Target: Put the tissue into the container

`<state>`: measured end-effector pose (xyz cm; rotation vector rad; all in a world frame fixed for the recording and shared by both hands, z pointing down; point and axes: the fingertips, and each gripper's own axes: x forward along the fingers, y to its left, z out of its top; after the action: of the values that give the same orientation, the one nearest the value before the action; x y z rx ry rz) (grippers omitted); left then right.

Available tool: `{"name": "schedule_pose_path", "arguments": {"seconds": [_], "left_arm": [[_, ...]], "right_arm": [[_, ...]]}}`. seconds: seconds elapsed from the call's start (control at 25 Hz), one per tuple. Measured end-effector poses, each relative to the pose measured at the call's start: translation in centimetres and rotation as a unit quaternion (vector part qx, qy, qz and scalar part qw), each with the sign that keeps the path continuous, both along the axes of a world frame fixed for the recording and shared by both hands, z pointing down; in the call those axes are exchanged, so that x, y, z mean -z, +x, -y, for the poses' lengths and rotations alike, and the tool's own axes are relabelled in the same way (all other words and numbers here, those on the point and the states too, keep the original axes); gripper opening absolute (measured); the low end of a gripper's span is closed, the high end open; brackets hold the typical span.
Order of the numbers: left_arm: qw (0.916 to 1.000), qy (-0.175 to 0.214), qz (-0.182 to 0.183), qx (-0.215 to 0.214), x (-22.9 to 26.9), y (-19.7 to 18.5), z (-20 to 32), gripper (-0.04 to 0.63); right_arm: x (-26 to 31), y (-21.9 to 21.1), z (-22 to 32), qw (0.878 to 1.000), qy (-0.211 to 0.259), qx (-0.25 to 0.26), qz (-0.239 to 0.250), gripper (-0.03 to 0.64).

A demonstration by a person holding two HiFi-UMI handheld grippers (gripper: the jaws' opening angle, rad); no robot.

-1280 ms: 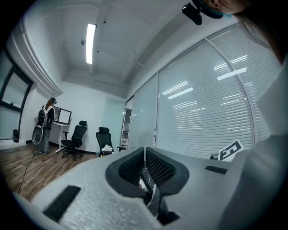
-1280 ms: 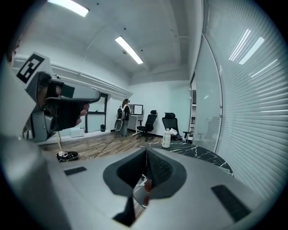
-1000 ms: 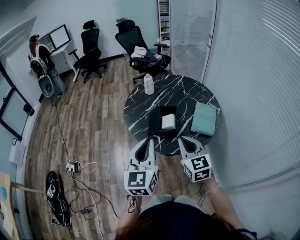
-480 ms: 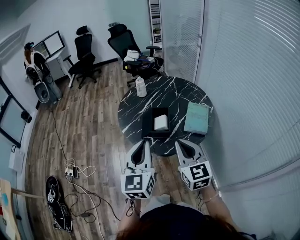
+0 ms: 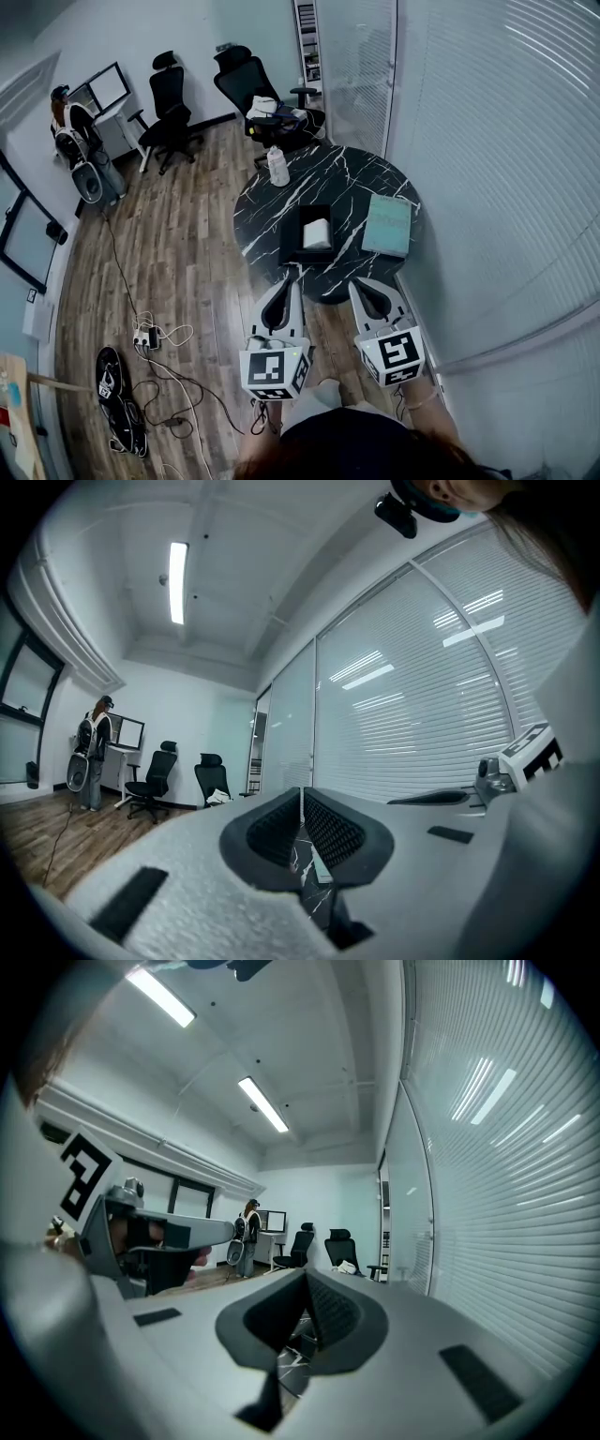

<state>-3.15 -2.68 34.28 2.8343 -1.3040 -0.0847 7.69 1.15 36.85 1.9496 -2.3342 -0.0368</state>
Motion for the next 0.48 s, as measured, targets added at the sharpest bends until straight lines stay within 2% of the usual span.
{"name": "schedule_pose_path", "arguments": {"seconds": [0.48], "left_arm": [[0.9997, 0.014, 0.019, -0.001, 0.3, -0.4, -4.6, 0.034]], "right_arm": [[2.0, -0.3, -4.4, 1.000, 0.030, -0.003, 0.004, 0.021]]}}
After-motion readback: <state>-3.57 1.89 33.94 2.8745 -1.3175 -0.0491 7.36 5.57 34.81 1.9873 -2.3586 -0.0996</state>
